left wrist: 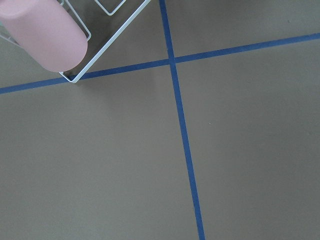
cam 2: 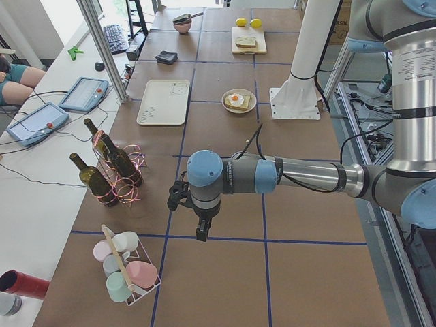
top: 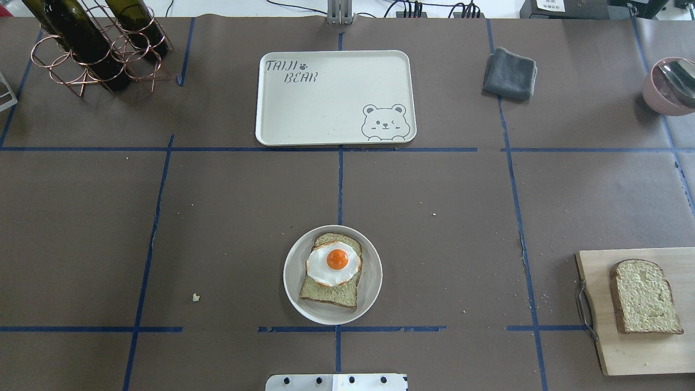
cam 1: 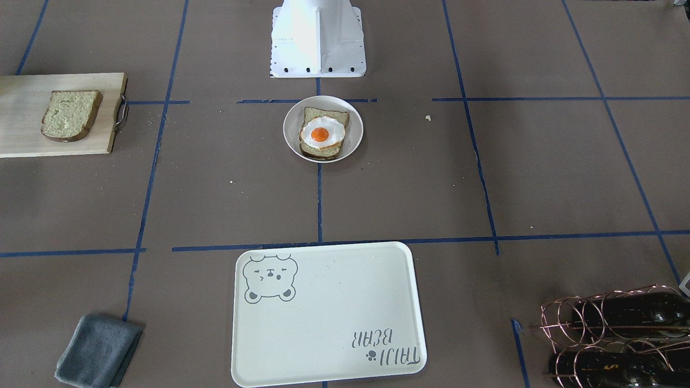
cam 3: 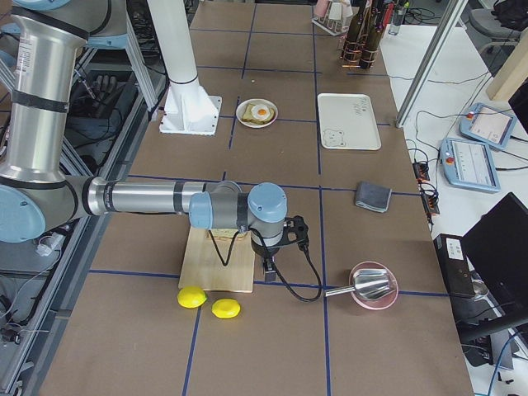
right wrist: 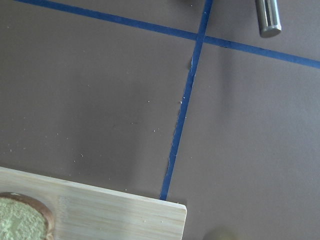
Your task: Make sandwich and place on tray
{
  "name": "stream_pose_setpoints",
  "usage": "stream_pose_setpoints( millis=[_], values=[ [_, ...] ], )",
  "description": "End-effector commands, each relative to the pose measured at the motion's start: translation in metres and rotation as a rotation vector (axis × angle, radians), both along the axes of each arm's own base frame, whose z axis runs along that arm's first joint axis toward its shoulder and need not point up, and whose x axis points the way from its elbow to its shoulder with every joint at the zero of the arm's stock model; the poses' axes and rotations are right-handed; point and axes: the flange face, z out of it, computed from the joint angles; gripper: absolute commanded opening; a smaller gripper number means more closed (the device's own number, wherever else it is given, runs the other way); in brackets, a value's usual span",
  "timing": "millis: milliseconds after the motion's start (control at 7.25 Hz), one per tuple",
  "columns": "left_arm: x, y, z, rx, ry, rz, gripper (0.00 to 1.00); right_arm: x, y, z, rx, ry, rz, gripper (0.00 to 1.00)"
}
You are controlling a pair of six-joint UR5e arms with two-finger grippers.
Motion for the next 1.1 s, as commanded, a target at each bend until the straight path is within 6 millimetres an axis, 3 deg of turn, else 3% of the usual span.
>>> stream_pose_setpoints(
  millis=[0, 138, 414, 552, 690, 828, 966],
  values=[
    [0.0, -0.001, 0.001, 0.003, 0.0, 0.001, 1.0, 0.0, 0.0, 0.0, 0.0, -0.001, 0.0, 1.0],
    [0.0, -0.001, 0.001, 0.001, 0.0, 0.001, 1.0, 0.0, 0.0, -0.003, 0.008, -0.003, -0.001, 1.0],
    [0.0, -0.001, 0.001, 0.001, 0.0, 0.001, 1.0, -0.002, 0.002, -0.028, 0.059, -0.042, -0.01, 1.0],
    [0.0, -0.001, 0.0, 0.003, 0.001, 0.001, 1.0, -0.003, 0.0, -0.021, 0.037, -0.04, -0.005, 1.0],
    [0.0, -0.003, -0.001, 0.006, 0.0, 0.001, 1.0, -0.005, -0.01, -0.028, 0.05, -0.044, -0.007, 1.0],
    [0.0, -0.003, 0.0, 0.004, 0.0, 0.001, 1.0, -0.004, 0.008, -0.016, 0.03, -0.054, -0.014, 1.0],
    [0.0, -0.003, 0.002, 0.0, 0.002, 0.001, 1.0, -0.004, 0.008, -0.013, 0.076, -0.054, -0.01, 1.0]
  ],
)
